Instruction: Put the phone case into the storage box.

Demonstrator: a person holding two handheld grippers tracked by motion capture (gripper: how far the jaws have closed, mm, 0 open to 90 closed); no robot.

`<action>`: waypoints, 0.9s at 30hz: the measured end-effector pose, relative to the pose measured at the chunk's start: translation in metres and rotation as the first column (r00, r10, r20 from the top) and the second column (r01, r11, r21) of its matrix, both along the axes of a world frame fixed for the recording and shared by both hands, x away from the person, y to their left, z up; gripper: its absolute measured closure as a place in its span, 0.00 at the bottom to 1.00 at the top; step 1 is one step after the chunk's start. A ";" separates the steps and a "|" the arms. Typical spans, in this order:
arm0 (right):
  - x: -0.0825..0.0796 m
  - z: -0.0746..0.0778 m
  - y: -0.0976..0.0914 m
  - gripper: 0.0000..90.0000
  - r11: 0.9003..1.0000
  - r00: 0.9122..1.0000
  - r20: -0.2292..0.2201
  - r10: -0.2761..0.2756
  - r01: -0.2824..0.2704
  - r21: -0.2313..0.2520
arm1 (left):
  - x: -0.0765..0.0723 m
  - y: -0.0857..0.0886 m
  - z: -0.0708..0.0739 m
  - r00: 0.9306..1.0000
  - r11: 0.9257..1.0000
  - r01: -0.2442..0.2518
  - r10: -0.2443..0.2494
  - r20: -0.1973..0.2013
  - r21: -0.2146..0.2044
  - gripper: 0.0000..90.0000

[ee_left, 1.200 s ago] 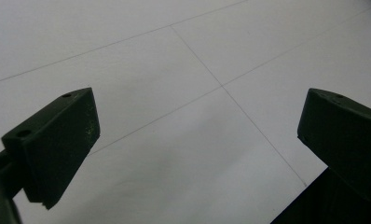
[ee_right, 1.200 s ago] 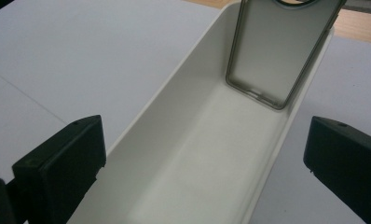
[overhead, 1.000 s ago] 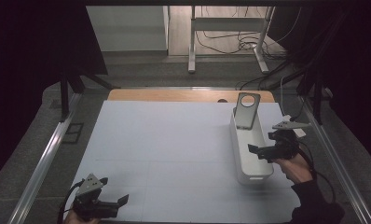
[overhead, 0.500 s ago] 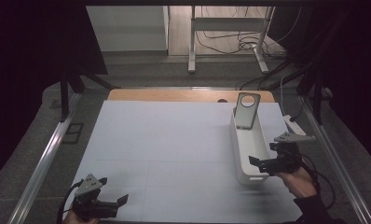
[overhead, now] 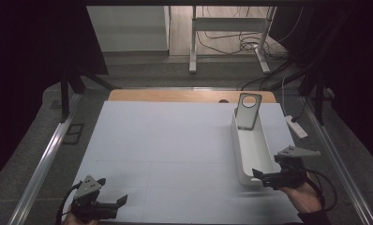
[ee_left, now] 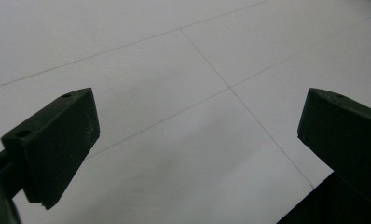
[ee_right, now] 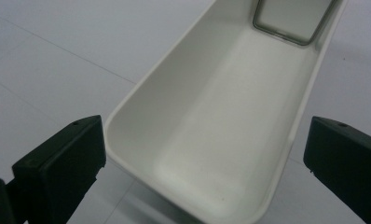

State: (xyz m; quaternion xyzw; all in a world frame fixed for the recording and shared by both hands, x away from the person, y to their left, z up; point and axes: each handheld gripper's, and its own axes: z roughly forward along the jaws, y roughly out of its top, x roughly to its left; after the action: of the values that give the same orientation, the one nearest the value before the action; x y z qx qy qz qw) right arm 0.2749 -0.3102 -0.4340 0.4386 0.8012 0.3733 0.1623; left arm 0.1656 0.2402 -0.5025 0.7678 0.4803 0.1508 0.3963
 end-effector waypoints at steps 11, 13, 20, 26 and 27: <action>-0.025 -0.008 -0.009 0.00 1.000 1.000 0.007 -0.024 0.024 -0.002 | -0.001 0.002 0.000 1.000 1.000 -0.009 0.009 0.013 -0.001 0.00; -0.028 -0.009 -0.010 0.00 1.000 1.000 0.003 -0.029 0.029 -0.003 | -0.002 0.002 0.000 1.000 1.000 -0.009 0.009 0.014 0.000 0.00; -0.041 -0.017 -0.014 0.00 0.999 0.999 -0.006 -0.042 0.042 -0.012 | -0.002 0.002 0.001 1.000 1.000 -0.010 0.010 0.017 0.006 0.00; -0.047 -0.024 -0.016 0.00 0.998 0.999 -0.014 -0.053 0.052 -0.017 | -0.002 0.002 0.000 1.000 1.000 -0.012 0.011 0.016 0.007 0.00; -0.048 -0.025 -0.016 0.00 0.998 0.998 -0.015 -0.055 0.054 -0.019 | -0.002 0.002 0.000 1.000 1.000 -0.012 0.012 0.016 0.007 0.00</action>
State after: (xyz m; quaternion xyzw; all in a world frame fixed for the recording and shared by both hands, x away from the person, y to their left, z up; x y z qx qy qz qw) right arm 0.2266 -0.3264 -0.4589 0.4616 0.7936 0.3578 0.1705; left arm 0.1633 0.2422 -0.5021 0.7651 0.4812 0.1609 0.3965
